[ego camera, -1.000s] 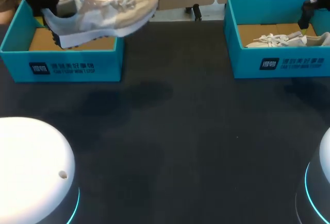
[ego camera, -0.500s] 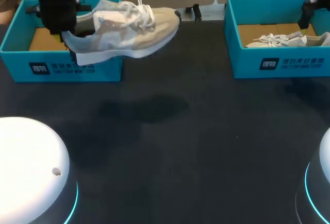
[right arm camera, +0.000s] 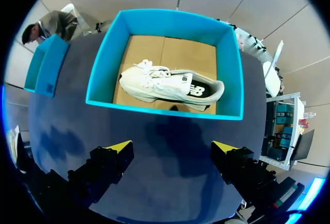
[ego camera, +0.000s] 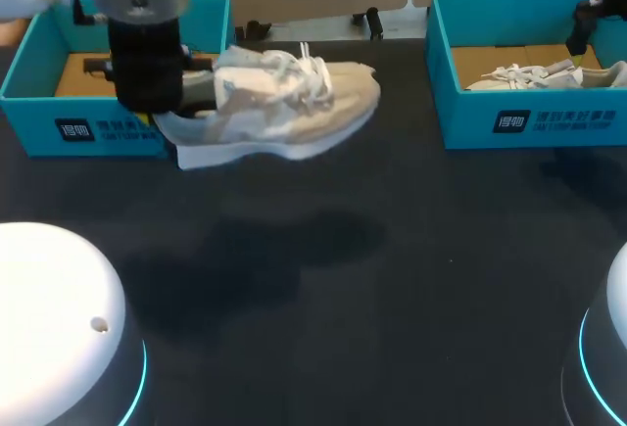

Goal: Take the shoe out of the shoebox, open the shoe tongue, remove and reinsert the insole, then place the shoe into the shoebox

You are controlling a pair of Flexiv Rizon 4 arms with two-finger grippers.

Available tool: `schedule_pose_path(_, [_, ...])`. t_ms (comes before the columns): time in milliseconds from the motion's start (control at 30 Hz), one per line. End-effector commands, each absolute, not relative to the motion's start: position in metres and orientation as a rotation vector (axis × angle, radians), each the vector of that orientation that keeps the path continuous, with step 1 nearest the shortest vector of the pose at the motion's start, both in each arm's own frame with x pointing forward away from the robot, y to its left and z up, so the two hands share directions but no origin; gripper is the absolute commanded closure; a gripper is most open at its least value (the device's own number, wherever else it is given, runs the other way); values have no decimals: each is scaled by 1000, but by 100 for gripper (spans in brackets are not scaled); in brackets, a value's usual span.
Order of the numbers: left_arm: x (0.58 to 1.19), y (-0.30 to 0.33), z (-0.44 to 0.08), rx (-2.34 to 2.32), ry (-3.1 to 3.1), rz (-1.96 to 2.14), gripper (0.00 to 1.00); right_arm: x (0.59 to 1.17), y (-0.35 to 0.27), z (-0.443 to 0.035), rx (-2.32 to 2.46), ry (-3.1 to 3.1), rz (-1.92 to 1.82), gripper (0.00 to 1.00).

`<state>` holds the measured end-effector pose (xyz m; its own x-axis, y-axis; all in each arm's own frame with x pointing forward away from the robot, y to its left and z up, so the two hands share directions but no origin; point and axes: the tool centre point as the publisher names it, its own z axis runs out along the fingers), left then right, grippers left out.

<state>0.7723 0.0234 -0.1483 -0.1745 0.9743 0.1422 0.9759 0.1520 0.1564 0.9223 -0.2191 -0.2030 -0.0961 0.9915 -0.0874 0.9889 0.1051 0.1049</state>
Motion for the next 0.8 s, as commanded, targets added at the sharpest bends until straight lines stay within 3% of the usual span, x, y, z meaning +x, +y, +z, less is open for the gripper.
schedule_pose_path(33, [756,9,-156,-2033,-2381,-384,100,922,-219,-203,2015,2229,29,0])
schedule_pose_path(800, [738,-33,-183,-2004,-2309,-408,100,922,-219,-203,2015,2229,29,0])
